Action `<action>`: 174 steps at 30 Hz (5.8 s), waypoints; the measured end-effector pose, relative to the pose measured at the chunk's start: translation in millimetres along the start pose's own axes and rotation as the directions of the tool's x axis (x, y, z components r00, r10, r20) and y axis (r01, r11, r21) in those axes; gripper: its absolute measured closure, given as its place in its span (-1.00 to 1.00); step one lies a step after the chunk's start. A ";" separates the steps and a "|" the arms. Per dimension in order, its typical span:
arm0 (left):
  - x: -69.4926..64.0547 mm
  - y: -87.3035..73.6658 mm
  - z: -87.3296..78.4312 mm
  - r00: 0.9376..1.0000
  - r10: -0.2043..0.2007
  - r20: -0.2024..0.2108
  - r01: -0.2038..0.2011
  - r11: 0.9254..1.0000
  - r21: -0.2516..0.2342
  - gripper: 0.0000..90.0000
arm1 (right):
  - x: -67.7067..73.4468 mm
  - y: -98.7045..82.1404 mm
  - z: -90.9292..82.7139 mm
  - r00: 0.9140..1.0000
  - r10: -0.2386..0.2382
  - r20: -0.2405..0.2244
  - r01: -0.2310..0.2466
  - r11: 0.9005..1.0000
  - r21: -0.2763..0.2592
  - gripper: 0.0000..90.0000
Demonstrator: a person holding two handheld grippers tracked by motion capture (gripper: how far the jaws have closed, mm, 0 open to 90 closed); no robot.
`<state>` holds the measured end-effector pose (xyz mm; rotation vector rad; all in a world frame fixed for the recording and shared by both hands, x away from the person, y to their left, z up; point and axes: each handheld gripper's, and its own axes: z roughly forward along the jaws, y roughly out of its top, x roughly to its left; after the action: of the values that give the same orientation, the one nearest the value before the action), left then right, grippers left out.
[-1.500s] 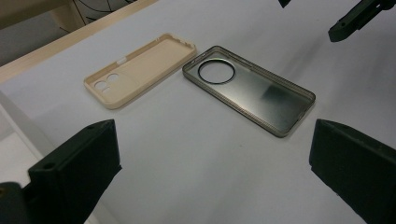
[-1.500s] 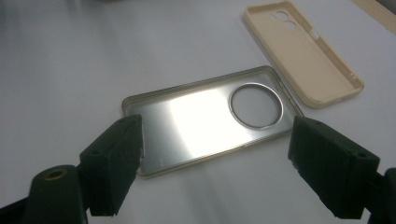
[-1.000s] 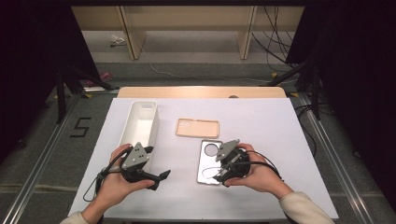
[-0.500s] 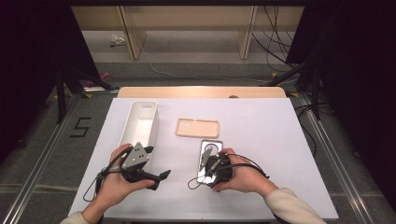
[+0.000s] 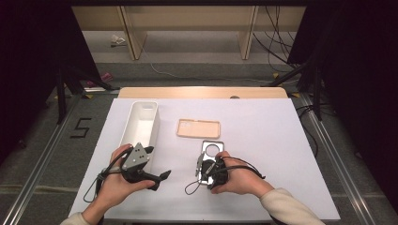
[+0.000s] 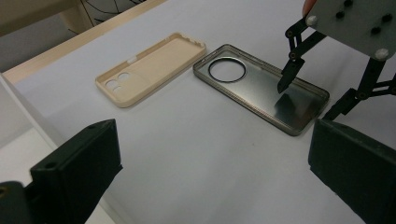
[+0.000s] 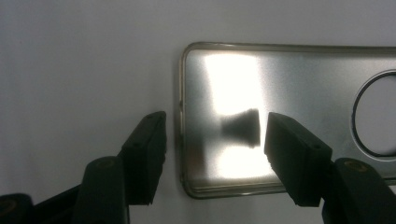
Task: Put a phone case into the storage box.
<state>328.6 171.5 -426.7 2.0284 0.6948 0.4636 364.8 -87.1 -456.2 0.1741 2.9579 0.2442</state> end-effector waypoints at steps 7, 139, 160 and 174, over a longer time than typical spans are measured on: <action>-0.5 0.1 0.2 1.000 0.002 0.002 -0.002 1.000 -0.002 -0.96 | 1.1 4.3 0.6 1.000 -0.008 0.003 0.008 1.000 0.017 0.01; 13.5 19.0 13.7 0.998 -0.050 -0.032 0.048 0.997 -0.055 -0.78 | -3.7 -43.8 -66.1 0.991 0.053 -0.120 -0.097 0.912 -0.398 0.99; 24.1 84.5 73.2 0.995 -0.093 0.028 0.092 0.996 0.015 -0.64 | -1.2 -41.8 -67.3 0.993 0.044 -0.107 -0.084 0.910 -0.406 0.99; 13.7 99.5 122.3 0.974 -0.208 0.087 0.197 0.973 0.123 -0.40 | -0.9 -41.7 -69.0 0.994 0.045 -0.098 -0.082 0.907 -0.412 0.99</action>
<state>437.5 59.0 -403.4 2.0443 0.8738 0.2061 349.3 -138.6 -396.2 0.2061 2.8993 0.9018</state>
